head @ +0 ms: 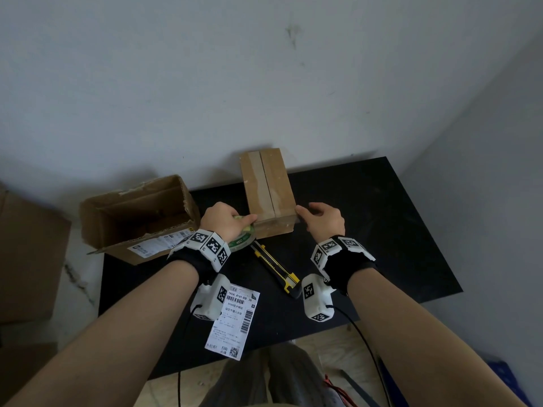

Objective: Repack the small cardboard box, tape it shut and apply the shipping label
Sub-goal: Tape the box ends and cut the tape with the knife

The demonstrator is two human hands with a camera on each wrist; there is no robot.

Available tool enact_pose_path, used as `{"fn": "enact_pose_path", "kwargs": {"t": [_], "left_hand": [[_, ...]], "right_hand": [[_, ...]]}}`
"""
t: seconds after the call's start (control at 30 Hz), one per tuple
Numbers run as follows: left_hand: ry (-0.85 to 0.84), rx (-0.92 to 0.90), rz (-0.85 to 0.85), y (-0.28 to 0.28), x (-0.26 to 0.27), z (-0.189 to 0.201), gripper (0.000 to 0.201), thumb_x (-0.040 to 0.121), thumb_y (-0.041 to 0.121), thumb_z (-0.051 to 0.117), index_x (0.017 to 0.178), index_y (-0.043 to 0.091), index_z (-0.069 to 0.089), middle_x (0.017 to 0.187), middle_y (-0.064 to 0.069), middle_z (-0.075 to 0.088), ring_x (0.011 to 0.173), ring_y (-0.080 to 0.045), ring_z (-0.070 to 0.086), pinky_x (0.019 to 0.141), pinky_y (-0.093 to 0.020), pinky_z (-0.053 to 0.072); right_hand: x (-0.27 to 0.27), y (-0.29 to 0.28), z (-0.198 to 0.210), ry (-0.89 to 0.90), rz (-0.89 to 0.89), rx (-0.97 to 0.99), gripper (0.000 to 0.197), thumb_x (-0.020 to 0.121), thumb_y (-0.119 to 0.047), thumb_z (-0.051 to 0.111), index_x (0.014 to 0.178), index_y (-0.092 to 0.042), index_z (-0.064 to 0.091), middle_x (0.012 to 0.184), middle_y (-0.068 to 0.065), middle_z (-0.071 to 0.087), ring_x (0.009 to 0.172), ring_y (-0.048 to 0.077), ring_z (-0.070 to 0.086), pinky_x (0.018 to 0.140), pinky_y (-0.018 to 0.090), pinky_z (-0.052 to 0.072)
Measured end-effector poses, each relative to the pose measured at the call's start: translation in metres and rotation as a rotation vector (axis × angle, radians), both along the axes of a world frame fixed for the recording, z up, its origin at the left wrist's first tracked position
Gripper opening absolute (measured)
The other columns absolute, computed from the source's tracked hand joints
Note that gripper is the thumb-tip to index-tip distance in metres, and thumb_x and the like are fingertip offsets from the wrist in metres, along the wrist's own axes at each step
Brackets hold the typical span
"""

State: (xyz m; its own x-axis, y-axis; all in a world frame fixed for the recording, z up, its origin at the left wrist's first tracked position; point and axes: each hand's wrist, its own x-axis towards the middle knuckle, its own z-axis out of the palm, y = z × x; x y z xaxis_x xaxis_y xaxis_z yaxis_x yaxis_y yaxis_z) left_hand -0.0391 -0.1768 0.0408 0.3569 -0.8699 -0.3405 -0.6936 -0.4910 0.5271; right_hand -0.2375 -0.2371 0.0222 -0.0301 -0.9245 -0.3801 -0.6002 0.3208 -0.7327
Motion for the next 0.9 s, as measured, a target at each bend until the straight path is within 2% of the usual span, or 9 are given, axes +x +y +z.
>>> {"fn": "enact_pose_path", "kwargs": {"t": [0.17, 0.27, 0.33, 0.37, 0.43, 0.5, 0.57, 0.77, 0.9], "left_hand": [[-0.013, 0.005, 0.011, 0.001, 0.004, -0.003, 0.055, 0.079, 0.054, 0.063, 0.066, 0.001, 0.068, 0.061, -0.011, 0.062, 0.056, -0.022, 0.058, 0.054, -0.031, 0.044], [0.020, -0.008, 0.004, 0.002, 0.005, -0.004, 0.057, 0.079, 0.054, 0.063, 0.063, -0.001, 0.067, 0.058, -0.012, 0.059, 0.055, -0.024, 0.056, 0.055, -0.032, 0.042], [0.052, -0.011, 0.003, 0.003, 0.005, -0.004, 0.056, 0.084, 0.052, 0.059, 0.063, 0.000, 0.067, 0.059, -0.012, 0.061, 0.057, -0.024, 0.058, 0.057, -0.031, 0.043], [0.082, -0.011, 0.021, 0.004, 0.008, -0.004, 0.054, 0.088, 0.049, 0.055, 0.067, 0.001, 0.068, 0.064, -0.013, 0.064, 0.062, -0.025, 0.061, 0.061, -0.032, 0.046], [0.186, -0.009, 0.089, 0.006, 0.016, -0.005, 0.040, 0.093, 0.034, 0.050, 0.080, 0.002, 0.070, 0.082, -0.016, 0.069, 0.080, -0.028, 0.065, 0.077, -0.035, 0.050], [0.285, -0.030, 0.081, 0.010, 0.024, -0.005, 0.022, 0.091, 0.018, 0.052, 0.097, 0.005, 0.069, 0.098, -0.015, 0.068, 0.094, -0.027, 0.063, 0.089, -0.040, 0.049], [0.327, -0.066, 0.015, 0.014, 0.029, -0.004, 0.019, 0.089, 0.012, 0.057, 0.106, 0.011, 0.063, 0.100, -0.012, 0.065, 0.094, -0.024, 0.062, 0.088, -0.040, 0.050], [0.270, -0.093, -0.089, 0.015, 0.033, -0.006, 0.015, 0.086, 0.019, 0.065, 0.097, 0.009, 0.068, 0.093, -0.008, 0.069, 0.088, -0.019, 0.066, 0.083, -0.036, 0.054], [0.109, -0.013, -0.143, 0.011, 0.034, -0.009, 0.021, 0.086, 0.026, 0.065, 0.100, 0.011, 0.070, 0.097, -0.006, 0.069, 0.090, -0.017, 0.063, 0.084, -0.034, 0.050]], "right_hand": [[0.001, 0.008, 0.012, 0.058, 0.075, -0.198, 0.037, 0.094, -0.021, 0.052, 0.130, -0.015, 0.050, 0.122, 0.004, 0.060, 0.108, 0.015, 0.058, 0.083, 0.022, 0.045], [0.018, 0.023, 0.017, 0.150, 0.440, -0.520, 0.037, 0.094, -0.014, 0.049, 0.130, -0.014, 0.051, 0.134, 0.003, 0.052, 0.123, 0.015, 0.049, 0.104, 0.030, 0.040], [0.029, 0.031, 0.014, 0.289, 0.776, -0.591, 0.045, 0.095, -0.017, 0.046, 0.139, -0.017, 0.041, 0.148, 0.002, 0.038, 0.139, 0.016, 0.031, 0.118, 0.036, 0.020], [0.032, 0.033, 0.012, 0.366, 0.900, -0.586, 0.050, 0.096, -0.021, 0.044, 0.145, -0.017, 0.033, 0.153, 0.002, 0.029, 0.143, 0.016, 0.022, 0.119, 0.033, 0.008], [0.034, 0.035, 0.008, 0.483, 1.019, -0.575, 0.055, 0.098, -0.028, 0.039, 0.149, -0.018, 0.020, 0.157, 0.002, 0.017, 0.146, 0.017, 0.011, 0.116, 0.031, -0.003], [0.032, 0.035, 0.006, 0.541, 1.029, -0.594, 0.057, 0.099, -0.032, 0.038, 0.150, -0.019, 0.017, 0.158, 0.003, 0.015, 0.146, 0.018, 0.010, 0.115, 0.033, -0.005], [0.033, 0.036, 0.007, 0.579, 1.032, -0.590, 0.058, 0.099, -0.033, 0.038, 0.150, -0.021, 0.015, 0.158, 0.002, 0.013, 0.146, 0.018, 0.009, 0.114, 0.034, -0.006], [0.034, 0.036, 0.005, 0.627, 1.032, -0.535, 0.061, 0.098, -0.027, 0.040, 0.150, -0.025, 0.008, 0.159, 0.000, 0.006, 0.146, 0.016, 0.004, 0.117, 0.035, -0.001], [0.037, 0.037, 0.005, 0.627, 1.036, -0.535, 0.062, 0.097, -0.025, 0.041, 0.150, -0.025, 0.009, 0.159, 0.000, 0.007, 0.146, 0.016, 0.004, 0.116, 0.035, -0.002]]}}
